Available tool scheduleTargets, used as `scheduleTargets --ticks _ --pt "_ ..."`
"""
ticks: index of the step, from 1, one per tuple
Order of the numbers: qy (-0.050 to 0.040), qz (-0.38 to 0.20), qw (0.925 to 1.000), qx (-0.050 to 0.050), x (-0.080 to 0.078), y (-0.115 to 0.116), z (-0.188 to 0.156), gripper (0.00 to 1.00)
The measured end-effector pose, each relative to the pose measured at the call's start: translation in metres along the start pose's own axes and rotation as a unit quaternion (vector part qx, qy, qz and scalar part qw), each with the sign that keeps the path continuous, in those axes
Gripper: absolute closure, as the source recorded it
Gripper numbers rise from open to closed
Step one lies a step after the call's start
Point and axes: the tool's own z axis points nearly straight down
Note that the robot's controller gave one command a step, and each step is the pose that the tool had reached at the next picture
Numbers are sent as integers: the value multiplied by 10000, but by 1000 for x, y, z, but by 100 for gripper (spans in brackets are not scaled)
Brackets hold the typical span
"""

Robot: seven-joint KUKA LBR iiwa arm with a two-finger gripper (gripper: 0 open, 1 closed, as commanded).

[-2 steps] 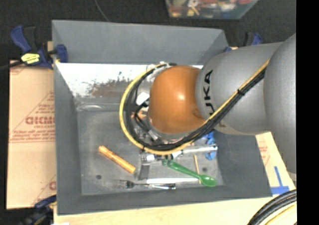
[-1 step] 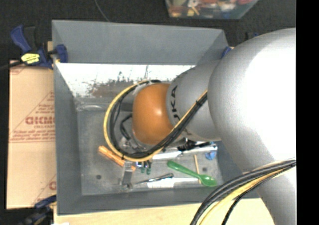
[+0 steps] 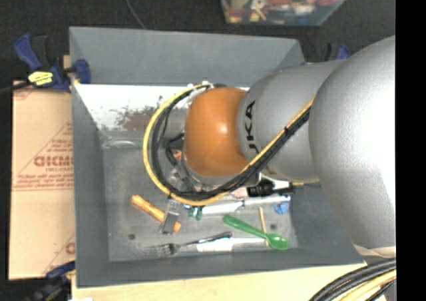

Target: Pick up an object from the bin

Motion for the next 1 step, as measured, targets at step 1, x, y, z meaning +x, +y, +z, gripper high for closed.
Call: scheduleTargets --ticks 1 --pt "81 -33 10000 49 -11 3 48 0"
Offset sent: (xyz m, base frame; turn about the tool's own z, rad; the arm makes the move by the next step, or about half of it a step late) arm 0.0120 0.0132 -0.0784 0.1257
